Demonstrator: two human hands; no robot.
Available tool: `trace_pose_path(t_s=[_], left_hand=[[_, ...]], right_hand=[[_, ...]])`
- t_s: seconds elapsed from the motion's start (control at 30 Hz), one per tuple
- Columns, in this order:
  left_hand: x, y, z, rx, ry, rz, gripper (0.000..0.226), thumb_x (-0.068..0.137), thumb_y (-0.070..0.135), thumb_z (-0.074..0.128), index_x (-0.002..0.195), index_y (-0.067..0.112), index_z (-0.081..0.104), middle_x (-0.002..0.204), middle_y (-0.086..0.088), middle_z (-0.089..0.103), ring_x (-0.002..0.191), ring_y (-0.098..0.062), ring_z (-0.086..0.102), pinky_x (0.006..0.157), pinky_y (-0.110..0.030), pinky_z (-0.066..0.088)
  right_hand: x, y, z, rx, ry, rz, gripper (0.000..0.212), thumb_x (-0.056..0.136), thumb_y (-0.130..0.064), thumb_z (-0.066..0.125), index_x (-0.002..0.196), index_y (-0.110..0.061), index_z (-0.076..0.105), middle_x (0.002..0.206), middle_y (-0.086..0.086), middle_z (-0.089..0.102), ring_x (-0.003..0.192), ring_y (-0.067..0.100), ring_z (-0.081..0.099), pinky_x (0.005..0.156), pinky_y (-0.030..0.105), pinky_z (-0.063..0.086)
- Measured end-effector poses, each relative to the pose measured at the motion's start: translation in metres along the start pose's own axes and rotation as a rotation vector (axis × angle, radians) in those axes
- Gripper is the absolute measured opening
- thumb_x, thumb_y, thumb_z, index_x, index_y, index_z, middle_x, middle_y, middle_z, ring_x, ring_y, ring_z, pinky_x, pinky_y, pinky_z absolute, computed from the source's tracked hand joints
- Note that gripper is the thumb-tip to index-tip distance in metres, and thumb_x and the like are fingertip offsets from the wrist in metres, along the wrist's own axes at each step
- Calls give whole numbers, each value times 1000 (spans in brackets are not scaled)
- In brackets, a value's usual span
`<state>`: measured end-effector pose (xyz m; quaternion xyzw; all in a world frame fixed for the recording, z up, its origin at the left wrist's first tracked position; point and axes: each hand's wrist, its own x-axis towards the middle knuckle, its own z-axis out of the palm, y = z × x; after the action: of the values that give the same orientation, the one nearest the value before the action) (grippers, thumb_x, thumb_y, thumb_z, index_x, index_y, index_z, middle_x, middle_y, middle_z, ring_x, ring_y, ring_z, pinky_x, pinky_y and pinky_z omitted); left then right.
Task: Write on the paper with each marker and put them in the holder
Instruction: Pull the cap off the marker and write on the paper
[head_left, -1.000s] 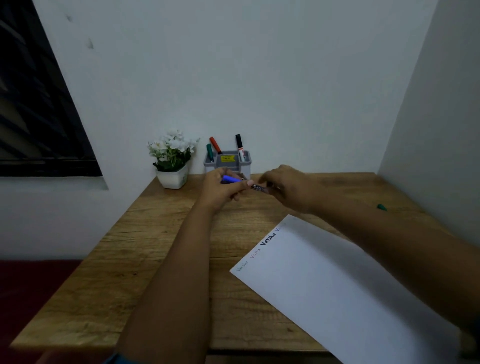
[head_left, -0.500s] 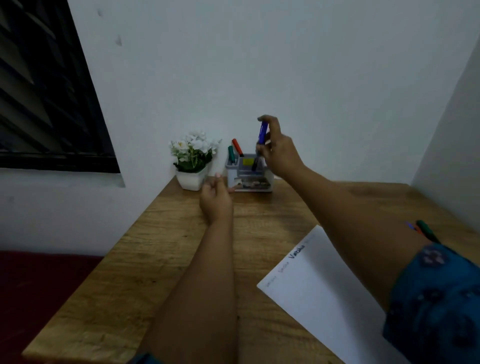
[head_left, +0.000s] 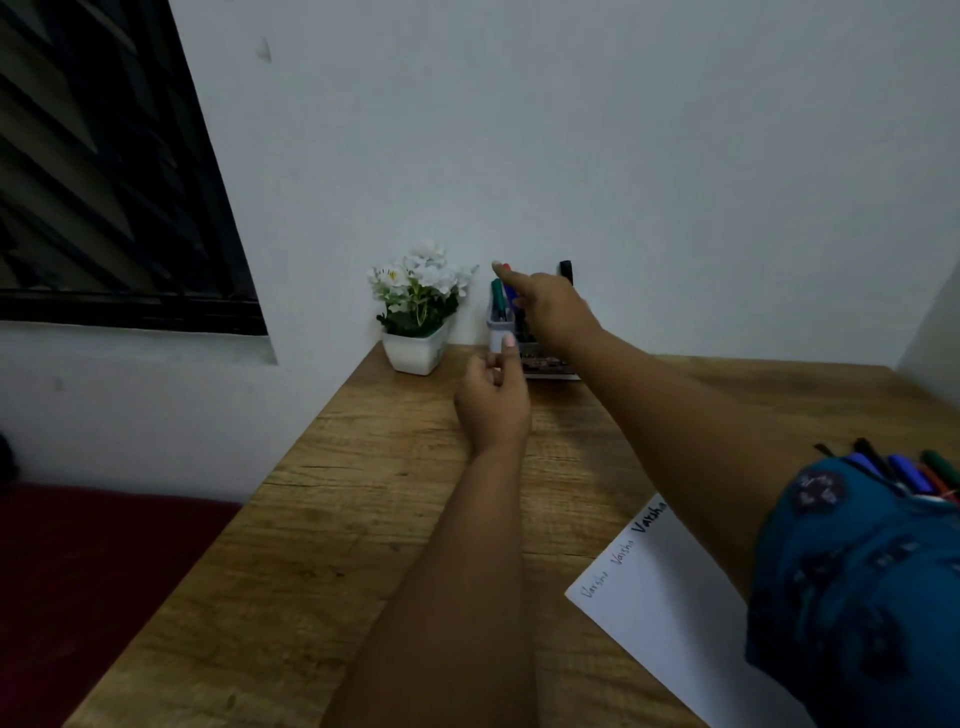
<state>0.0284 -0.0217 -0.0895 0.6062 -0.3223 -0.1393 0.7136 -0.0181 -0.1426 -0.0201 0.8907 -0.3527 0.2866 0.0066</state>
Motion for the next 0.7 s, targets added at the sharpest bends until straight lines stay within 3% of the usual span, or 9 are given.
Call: trace_pose_path(t_s=[0.13,0.23,0.37,0.43,0.5,0.57,0.7], left_hand=[[-5,9,2,3,-39,39,39,94,47,55,71,17,53,58,7,51,54,-5,47,52,-20,35],[-8,13,1,-9,-29,50,30,93,48,55,89,19,53,73,5,63,67,-4,59,55,-19,40],[-6,13,1,-13,2,58,36,94,50,53,107,17,48,94,-7,67,81,-16,64,59,-22,44],[-7,15,1,-1,10,84,36,95,47,52,109,15,48,94,-8,66,80,-17,63,58,-21,43],[-11,17,3,27,-12,105,34,96,46,50,110,14,48,85,-6,66,74,-15,62,56,-22,40],[-18,20,6,63,-81,129,30,97,44,50,106,15,50,70,3,60,62,-7,56,52,-23,37],[-35,27,13,140,-294,275,20,99,34,51,90,17,57,64,8,55,57,-4,51,55,-25,37]], right_hand=[[-6,-4,7,6,-39,52,79,91,2,51,154,-29,17,100,14,51,90,29,53,71,30,34],[-15,-2,16,71,-49,58,78,90,-4,57,154,-29,20,98,13,51,86,26,52,72,26,32],[-25,1,9,137,-45,87,87,87,7,54,155,-33,15,86,11,53,73,21,50,66,30,39],[-32,1,-5,137,-53,93,90,87,11,51,154,-35,13,98,17,60,79,26,57,72,36,48],[-43,-1,-23,191,-47,100,88,85,15,50,153,-33,19,121,21,59,100,32,61,86,38,50],[-57,4,-43,217,-42,93,81,84,17,51,150,-25,30,129,20,56,110,32,60,90,32,48],[-99,29,-88,129,93,25,35,89,5,57,121,-8,63,102,16,66,88,26,63,83,35,51]])
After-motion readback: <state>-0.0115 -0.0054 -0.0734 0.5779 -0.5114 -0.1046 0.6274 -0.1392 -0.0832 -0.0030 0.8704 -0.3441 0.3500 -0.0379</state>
